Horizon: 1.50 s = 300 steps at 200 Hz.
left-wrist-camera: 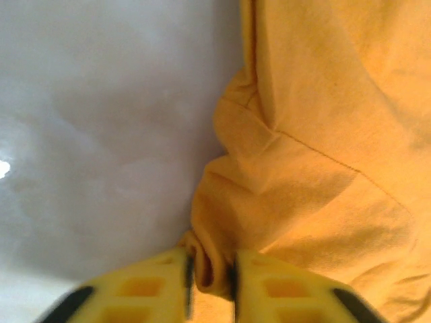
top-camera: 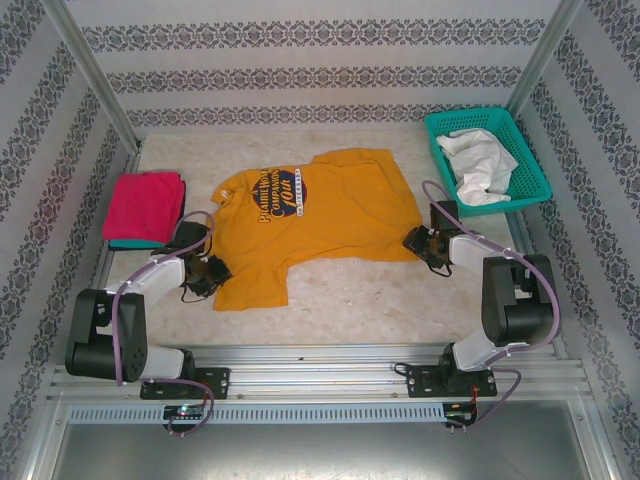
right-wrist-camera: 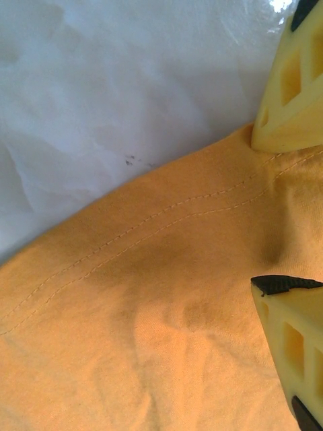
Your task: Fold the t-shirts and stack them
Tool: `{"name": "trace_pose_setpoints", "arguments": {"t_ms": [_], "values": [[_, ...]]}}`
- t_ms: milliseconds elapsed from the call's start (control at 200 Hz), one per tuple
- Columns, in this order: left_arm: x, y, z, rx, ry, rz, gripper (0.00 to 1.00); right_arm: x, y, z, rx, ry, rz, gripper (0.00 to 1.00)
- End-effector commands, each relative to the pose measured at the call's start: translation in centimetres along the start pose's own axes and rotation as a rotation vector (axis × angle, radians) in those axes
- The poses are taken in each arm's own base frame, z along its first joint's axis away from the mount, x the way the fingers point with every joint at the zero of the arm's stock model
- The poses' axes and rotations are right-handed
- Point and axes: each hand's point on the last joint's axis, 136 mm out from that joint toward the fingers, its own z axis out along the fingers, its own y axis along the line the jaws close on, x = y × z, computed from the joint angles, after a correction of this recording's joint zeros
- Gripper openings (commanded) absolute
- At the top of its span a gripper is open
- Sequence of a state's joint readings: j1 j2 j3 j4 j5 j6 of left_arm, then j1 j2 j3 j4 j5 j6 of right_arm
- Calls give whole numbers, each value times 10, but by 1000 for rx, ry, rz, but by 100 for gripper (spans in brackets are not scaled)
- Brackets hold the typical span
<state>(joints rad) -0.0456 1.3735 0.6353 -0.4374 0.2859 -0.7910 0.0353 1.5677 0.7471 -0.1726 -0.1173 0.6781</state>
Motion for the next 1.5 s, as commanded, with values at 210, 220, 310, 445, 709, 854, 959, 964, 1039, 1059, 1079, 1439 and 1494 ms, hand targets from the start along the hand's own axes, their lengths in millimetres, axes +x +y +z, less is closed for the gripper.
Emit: {"name": "trace_pose_setpoints", "arguments": {"t_ms": [210, 220, 310, 445, 709, 854, 959, 964, 1039, 1059, 1079, 1439, 1494], "values": [[-14, -19, -9, 46, -49, 33, 0, 5, -18, -25, 206, -54, -107, 65], [-13, -19, -8, 45, -48, 33, 0, 6, -18, -24, 208, -50, -107, 66], [-13, -19, -6, 50, -42, 30, 0, 14, -18, -17, 226, -13, -117, 67], [-12, -18, -5, 55, -45, 28, 0, 19, -11, -2, 212, 31, -127, 68], [-17, -24, -12, 81, -81, 46, 0, 17, -13, -1, 243, 61, -143, 4], [-23, -31, -31, 108, -138, 52, 0, 9, -7, -24, 190, -32, -135, 0], [-28, -31, -57, 97, -198, 71, 0, -4, 5, -64, 119, -160, -144, 0], [-28, -31, -58, 95, -199, 73, 0, -5, 6, -66, 115, -167, -145, 0], [-32, -36, -82, 102, -252, 92, 0, -15, 20, -100, 38, -257, -159, 0], [-33, -38, -90, 106, -268, 93, 0, -17, 24, -109, 17, -279, -163, 0], [-35, -37, -97, 103, -283, 90, 0, -20, 28, -118, -6, -301, -169, 0], [-52, -62, -239, 143, -547, 145, 0, -36, 65, -289, -304, -688, -276, 0], [-54, -67, -255, 153, -572, 162, 0, -36, 70, -305, -328, -706, -297, 0]]}}
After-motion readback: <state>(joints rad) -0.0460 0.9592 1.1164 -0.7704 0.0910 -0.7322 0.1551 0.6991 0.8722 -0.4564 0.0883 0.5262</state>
